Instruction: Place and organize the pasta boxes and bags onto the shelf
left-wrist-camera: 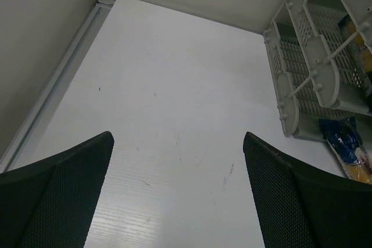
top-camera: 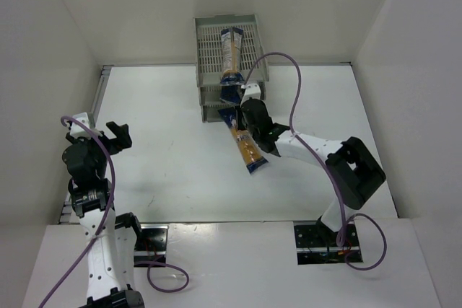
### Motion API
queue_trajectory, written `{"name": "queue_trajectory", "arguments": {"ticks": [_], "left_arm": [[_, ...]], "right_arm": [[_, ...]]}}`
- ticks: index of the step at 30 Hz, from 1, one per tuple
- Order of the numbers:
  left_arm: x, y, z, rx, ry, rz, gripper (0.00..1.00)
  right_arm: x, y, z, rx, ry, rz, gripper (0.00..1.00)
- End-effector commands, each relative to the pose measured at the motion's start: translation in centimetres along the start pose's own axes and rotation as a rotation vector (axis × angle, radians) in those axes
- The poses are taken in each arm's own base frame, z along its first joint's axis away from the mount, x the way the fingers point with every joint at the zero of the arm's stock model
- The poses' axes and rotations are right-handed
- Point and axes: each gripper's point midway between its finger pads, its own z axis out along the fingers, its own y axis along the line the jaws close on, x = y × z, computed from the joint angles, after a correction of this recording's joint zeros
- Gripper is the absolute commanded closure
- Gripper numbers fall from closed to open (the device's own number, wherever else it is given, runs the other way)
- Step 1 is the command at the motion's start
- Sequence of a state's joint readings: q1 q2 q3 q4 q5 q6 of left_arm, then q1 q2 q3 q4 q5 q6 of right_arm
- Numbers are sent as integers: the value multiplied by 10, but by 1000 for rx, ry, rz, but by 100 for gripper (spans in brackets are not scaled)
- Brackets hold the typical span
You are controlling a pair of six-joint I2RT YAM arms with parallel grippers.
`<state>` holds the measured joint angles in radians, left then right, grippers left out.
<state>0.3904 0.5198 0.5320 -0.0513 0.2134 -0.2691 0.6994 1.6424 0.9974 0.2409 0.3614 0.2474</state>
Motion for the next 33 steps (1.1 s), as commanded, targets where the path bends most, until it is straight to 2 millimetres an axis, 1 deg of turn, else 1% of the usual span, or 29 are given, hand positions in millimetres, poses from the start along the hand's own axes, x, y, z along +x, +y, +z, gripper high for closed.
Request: {"name": "queue_trajectory", "arguments": {"ticks": [1,2,3,4,5,6,7,8,9,10,13,14,15,16,17,18,19,23,25,27,28,30,31,32,33], "left_arm": [[-8,0,2,2,-38,-10,1],[-8,0,2,2,-38,-10,1],[-8,0,2,2,-38,-10,1],[-8,0,2,2,-38,-10,1],[-8,0,2,2,-38,-10,1],[-8,0,2,2,-38,-10,1],[-8,-2,2,14,-36,-10,1],[-6,-2,3,13,-27,-12,1],[-7,-3,3,23,-34,-10,1],[-7,-3,3,23,-34,-10,1],[-7,-3,3,23,-34,-10,1],[-7,-3,3,23,-34,-10,1],[-7,-3,3,23,-34,-10,1],[-7,-3,3,23,-34,-10,1],[-7,-3,3,23,-34,-10,1],[-7,-3,3,23,-34,-10,1],[-7,-3,3,23,-34,-10,1],[-7,-3,3,23,-34,-10,1],[-8,-2,3,14,-36,-10,1],[-6,-1,5,13,-27,-12,1],[-6,-1,5,13,-27,-12,1],[-3,0,6,10,-17,-15,1],[-3,0,6,10,-17,-15,1],[-4,2,6,2,-19,-16,1],[-4,2,6,1,-19,-16,1]], "right_arm": [[-37,19,-5,-107,-98,-60,100],[-25,20,-11,-170,-79,-223,100],[-2,37,-24,-326,-7,-330,100],[13,41,-35,-408,35,-420,100],[22,37,-51,-502,47,-586,100],[35,37,-65,-591,88,-653,100],[67,37,-91,-739,201,-693,100],[74,35,-110,-808,215,-762,100],[84,29,-119,-872,210,-897,100],[99,21,-132,-906,273,-926,100],[115,5,-139,-942,304,-1075,100],[125,-4,-147,-967,352,-1119,100],[133,-8,-150,-990,369,-1152,100],[134,-10,-151,-1011,363,-1197,100],[149,-15,-156,-1028,411,-1235,100],[154,-16,-158,-1036,417,-1275,100],[167,-15,-160,-1062,447,-1315,100],[193,-26,-154,-1079,528,-1358,100],[197,-30,-141,-1039,540,-1385,100],[194,-29,-128,-999,509,-1407,100],[188,-24,-117,-971,464,-1420,100],[186,-23,-100,-928,440,-1440,100],[174,-22,-82,-849,387,-1472,100],[168,-22,-71,-802,366,-1489,100],[171,-24,-59,-768,375,-1504,100]]}}
